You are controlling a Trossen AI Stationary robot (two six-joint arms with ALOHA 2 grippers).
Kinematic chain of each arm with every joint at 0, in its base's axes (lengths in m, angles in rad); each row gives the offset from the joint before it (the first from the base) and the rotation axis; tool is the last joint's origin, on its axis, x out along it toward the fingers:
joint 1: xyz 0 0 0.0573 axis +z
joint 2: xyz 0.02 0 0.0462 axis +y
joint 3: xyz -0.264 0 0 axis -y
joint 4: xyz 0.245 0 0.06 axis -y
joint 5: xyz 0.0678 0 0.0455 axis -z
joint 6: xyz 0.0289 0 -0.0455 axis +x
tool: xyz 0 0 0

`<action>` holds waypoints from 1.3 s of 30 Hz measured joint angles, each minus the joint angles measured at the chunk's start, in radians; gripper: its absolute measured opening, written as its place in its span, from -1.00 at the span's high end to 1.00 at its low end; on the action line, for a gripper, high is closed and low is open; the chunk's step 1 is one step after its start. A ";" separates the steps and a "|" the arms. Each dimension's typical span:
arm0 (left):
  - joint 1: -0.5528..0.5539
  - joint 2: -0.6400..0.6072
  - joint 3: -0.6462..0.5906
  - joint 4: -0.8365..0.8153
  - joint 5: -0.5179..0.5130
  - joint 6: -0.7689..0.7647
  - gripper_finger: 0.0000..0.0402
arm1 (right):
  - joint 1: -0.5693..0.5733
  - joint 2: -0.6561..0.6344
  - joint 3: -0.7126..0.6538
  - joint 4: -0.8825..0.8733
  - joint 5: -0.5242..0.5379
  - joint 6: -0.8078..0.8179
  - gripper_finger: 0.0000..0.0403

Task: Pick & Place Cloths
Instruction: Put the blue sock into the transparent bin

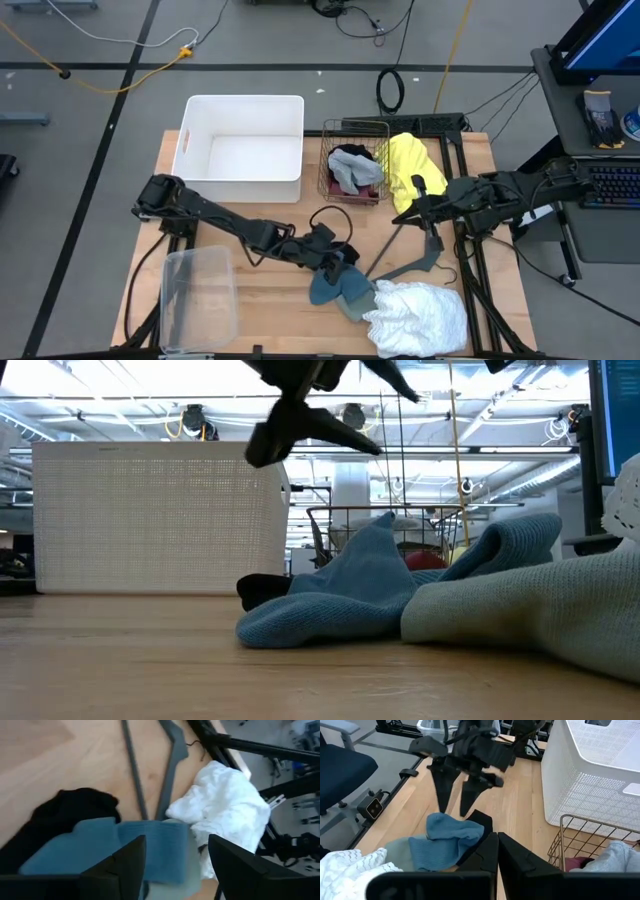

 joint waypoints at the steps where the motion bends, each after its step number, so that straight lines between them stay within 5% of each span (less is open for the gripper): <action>1: 0.002 0.005 0.001 0.005 0.008 -0.007 -0.04 | 0.000 0.000 0.000 0.000 0.000 0.000 1.00; 14: 0.033 0.113 0.001 0.059 0.088 -0.065 0.03 | 0.000 0.001 0.000 -0.001 0.000 0.000 1.00; 39: 0.045 0.108 0.000 -0.043 0.039 -0.189 0.03 | 0.000 0.000 0.000 -0.009 0.000 -0.007 1.00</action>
